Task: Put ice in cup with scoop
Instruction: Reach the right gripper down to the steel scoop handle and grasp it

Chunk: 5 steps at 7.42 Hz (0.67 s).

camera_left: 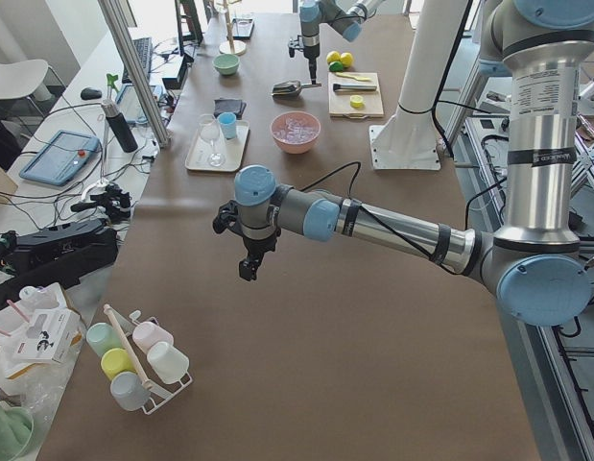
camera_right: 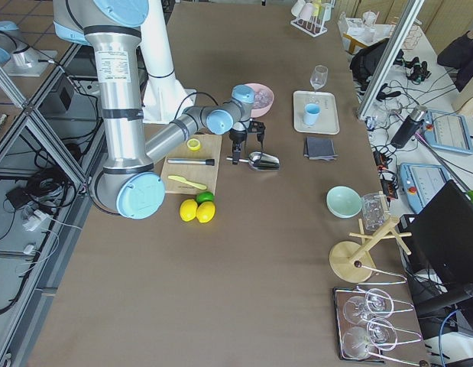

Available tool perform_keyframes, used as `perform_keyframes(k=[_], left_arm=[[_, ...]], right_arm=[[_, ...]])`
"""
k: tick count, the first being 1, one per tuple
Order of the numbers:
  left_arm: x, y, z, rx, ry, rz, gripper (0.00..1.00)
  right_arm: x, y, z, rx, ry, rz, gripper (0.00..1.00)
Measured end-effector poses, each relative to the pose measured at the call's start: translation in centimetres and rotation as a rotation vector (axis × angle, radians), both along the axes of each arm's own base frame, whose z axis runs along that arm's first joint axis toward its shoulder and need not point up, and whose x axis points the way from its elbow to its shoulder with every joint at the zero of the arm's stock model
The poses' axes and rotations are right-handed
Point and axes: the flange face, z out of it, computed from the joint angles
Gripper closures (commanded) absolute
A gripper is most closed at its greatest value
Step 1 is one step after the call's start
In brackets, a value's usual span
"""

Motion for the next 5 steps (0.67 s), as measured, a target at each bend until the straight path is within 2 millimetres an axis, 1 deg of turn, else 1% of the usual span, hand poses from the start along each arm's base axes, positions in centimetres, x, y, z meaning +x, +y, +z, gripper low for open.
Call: perform_keyframes(k=[2, 3, 5], left_arm=[[5.2, -0.3, -3.8, 0.079, 0.012, 0.102, 0.02], [7.7, -0.4, -5.5, 0.111, 0.021, 0.149, 0.02], [12.7, -0.6, -8.2, 0.164, 0.040, 0.241, 0.02]], right_arm=[[-1.7, -0.6, 2.2, 0.014, -0.021, 0.010, 0.05], [-2.1, -0.8, 2.5, 0.012, -0.027, 0.017, 0.05], [-2.6, -0.7, 2.6, -0.005, -0.032, 0.035, 0.06]])
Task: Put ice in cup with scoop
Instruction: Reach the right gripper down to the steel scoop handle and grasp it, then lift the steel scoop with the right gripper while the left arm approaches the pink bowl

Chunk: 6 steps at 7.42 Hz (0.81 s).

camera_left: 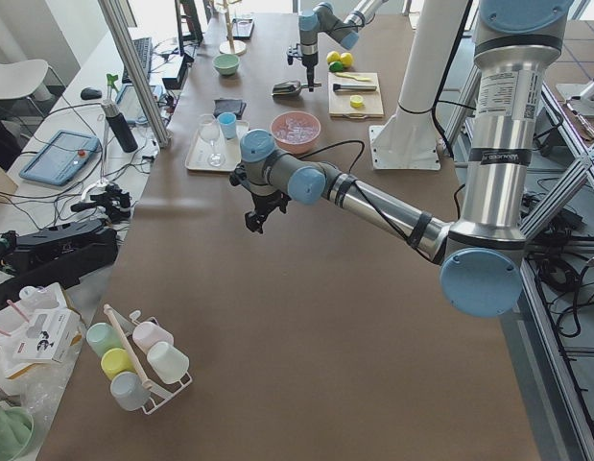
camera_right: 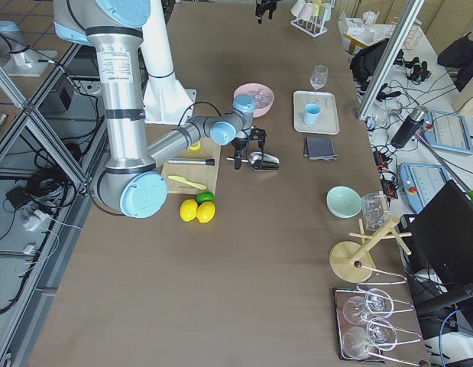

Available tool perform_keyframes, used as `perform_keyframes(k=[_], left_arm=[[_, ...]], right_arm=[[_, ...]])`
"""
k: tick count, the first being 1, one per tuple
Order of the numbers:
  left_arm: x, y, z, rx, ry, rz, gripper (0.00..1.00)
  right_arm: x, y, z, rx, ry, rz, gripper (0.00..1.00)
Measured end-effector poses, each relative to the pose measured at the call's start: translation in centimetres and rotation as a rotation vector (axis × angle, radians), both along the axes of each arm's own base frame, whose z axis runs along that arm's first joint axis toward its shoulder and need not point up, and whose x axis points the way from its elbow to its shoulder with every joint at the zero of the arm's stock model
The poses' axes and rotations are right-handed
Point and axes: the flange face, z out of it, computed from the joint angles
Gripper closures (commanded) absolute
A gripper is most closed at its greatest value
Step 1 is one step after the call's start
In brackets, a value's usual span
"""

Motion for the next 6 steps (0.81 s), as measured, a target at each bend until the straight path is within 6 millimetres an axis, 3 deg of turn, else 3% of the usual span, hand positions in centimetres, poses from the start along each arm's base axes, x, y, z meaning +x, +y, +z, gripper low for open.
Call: perform_keyframes(k=[4, 6], left_arm=[[9.9, 1.2, -4.8, 0.192, 0.005, 0.136, 0.02], [13.1, 2.1, -5.2, 0.262, 0.029, 0.177, 0.02]], right_arm=[[-0.4, 0.4, 0.0, -0.015, 0.000, 0.006, 0.06], [-0.6, 0.6, 0.0, -0.023, 0.000, 0.008, 0.23]])
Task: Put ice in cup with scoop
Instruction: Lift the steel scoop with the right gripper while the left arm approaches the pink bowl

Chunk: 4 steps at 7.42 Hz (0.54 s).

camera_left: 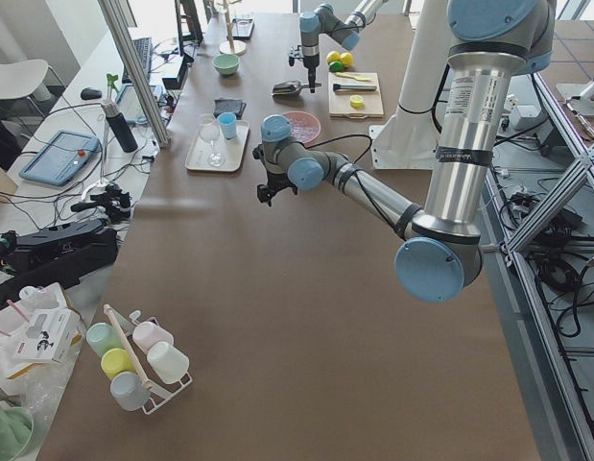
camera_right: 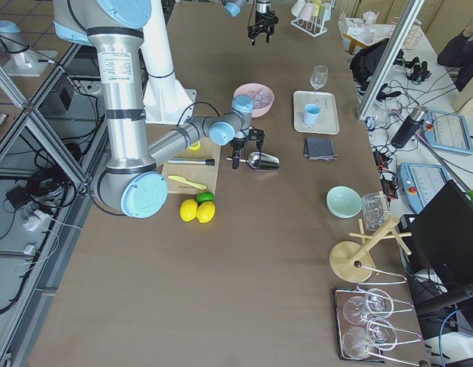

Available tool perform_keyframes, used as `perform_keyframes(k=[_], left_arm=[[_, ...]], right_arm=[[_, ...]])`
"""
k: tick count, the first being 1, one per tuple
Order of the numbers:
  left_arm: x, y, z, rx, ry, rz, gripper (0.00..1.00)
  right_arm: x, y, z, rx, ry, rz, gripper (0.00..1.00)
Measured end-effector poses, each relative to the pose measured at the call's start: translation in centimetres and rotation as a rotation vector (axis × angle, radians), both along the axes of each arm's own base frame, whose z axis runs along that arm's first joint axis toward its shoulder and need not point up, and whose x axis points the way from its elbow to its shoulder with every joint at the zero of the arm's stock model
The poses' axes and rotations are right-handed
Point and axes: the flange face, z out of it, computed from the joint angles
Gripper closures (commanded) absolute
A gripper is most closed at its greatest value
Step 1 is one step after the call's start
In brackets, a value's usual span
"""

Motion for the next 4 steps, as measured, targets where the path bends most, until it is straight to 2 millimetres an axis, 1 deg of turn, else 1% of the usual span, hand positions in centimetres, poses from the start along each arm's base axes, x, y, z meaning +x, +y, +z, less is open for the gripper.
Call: perform_keyframes(k=[1, 2, 3, 4], left_arm=[[1.4, -0.1, -0.1, 0.013, 0.006, 0.016, 0.02], [2.7, -0.2, -0.4, 0.025, 0.007, 0.028, 0.02], [4.1, 0.0, -0.9, 0.049, -0.002, 0.034, 0.02], [5.1, 0.4, -1.3, 0.069, -0.006, 0.040, 0.02]], right_arm=[[-0.1, 0.1, 0.0, -0.001, 0.000, -0.002, 0.54], [-0.1, 0.2, 0.0, 0.000, -0.002, -0.004, 0.83], [-0.1, 0.3, 0.1, 0.006, -0.010, -0.004, 1.00], [0.1, 0.4, 0.2, 0.011, -0.017, -0.004, 1.00]])
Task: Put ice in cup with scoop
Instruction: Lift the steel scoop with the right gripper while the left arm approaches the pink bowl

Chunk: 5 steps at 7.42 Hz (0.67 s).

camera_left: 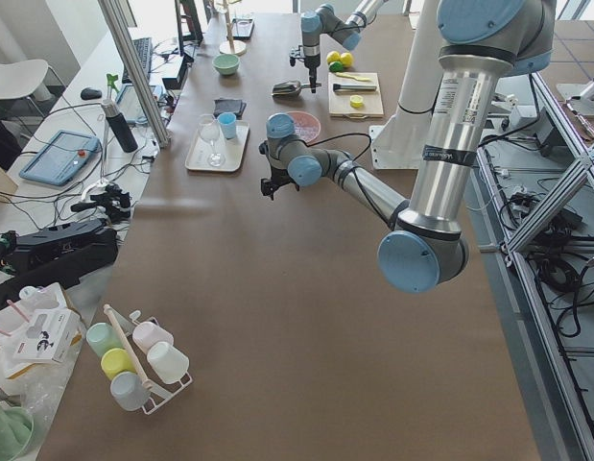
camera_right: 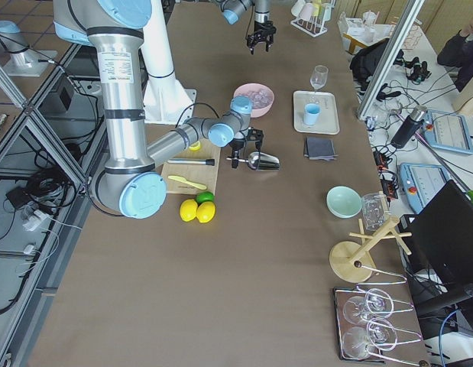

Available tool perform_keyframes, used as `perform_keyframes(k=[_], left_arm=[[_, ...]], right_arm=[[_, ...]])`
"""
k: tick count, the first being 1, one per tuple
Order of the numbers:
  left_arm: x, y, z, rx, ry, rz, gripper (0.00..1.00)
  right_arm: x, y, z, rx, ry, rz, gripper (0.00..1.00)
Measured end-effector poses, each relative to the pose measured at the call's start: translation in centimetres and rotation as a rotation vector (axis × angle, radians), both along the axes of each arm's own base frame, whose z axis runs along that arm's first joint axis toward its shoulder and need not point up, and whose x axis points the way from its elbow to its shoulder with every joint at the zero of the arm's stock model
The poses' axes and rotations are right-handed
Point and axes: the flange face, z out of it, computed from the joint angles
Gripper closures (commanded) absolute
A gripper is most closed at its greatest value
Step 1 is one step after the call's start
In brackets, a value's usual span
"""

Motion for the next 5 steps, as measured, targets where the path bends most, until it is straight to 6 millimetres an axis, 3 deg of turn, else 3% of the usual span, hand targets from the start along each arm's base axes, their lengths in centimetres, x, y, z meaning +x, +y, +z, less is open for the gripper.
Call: perform_keyframes(k=[5], left_arm=[[3.2, 2.0, -1.2, 0.107, 0.039, 0.028, 0.02]], right_arm=[[0.5, 0.5, -0.8, 0.015, -0.021, -0.016, 1.00]])
